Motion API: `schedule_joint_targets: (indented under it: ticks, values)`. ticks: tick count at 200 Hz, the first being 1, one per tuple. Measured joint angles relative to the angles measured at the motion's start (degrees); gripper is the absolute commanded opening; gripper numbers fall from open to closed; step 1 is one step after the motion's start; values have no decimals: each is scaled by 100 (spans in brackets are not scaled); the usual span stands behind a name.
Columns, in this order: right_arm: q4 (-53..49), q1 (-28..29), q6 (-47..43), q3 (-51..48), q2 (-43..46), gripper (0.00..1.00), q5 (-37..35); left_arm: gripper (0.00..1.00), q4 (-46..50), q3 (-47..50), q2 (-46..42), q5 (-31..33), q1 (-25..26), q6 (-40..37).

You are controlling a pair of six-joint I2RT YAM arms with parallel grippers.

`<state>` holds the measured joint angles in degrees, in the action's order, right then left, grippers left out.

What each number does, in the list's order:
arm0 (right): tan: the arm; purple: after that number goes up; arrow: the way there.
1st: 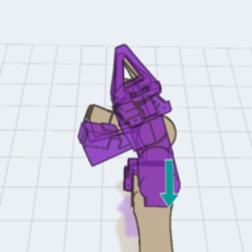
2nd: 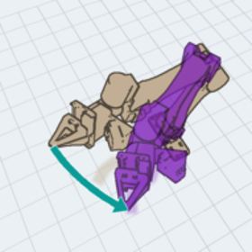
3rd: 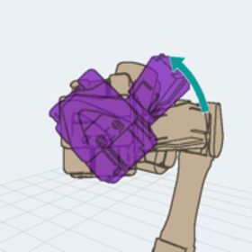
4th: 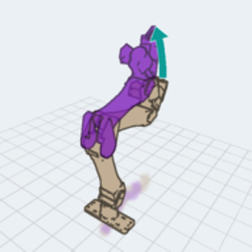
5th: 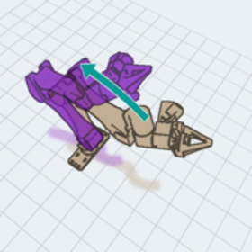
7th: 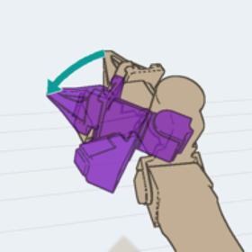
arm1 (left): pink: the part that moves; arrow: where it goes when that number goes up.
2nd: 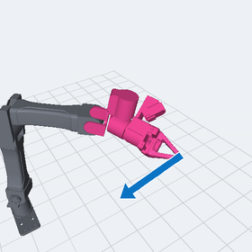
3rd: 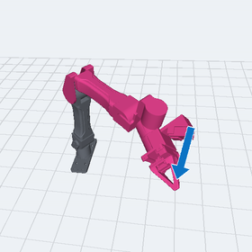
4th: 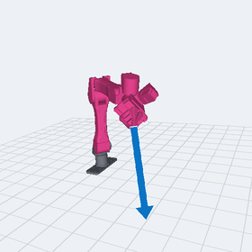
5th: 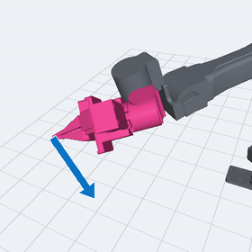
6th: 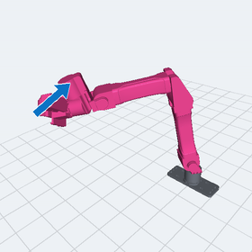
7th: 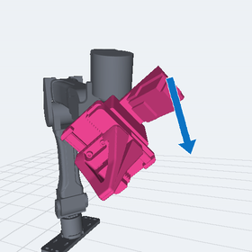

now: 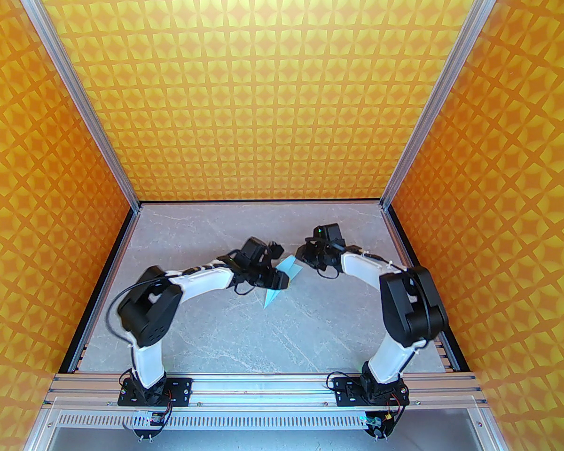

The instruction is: Fold a paper plane with a square sheet of paper (fold left side to right side)

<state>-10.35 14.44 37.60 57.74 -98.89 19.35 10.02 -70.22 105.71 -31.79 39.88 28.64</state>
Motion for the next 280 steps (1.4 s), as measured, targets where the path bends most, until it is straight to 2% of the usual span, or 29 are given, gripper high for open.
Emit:
schedule_joint_targets:
  ticks: [24,50,78,104,120,182,205,221,241,258,266,280]
  values:
    - [94,76,85,-466,197,43,-9,43,-39,92,-273,61,-264,50]
    - [37,76,114,-868,612,46,-295,44,-83,535,-529,153,-654,116]
    - [24,76,114,-997,1130,47,-455,44,-79,1021,-807,223,-1005,114]
    - [74,76,114,-1102,1342,48,-459,43,-11,1119,-807,245,-1095,-48]
    - [74,76,116,-1198,1353,48,-457,39,31,1104,-688,247,-1014,-238]
    - [50,76,114,-1342,1451,48,-461,39,258,970,131,247,-313,-780]
    - [46,76,111,-1342,1471,49,-459,36,317,824,256,251,-219,-887]
    - [31,76,111,-1342,1471,49,-461,31,332,739,313,299,-138,-962]
    - [4,76,111,-1342,1471,49,-461,25,398,662,326,455,66,-1016]
    - [4,76,111,-1344,1471,49,-461,25,476,586,334,636,254,-1075]
    - [4,76,111,-1346,1471,49,-463,21,533,535,343,743,341,-1099]
    - [4,76,111,-1353,1475,49,-463,21,656,400,402,960,485,-1132]
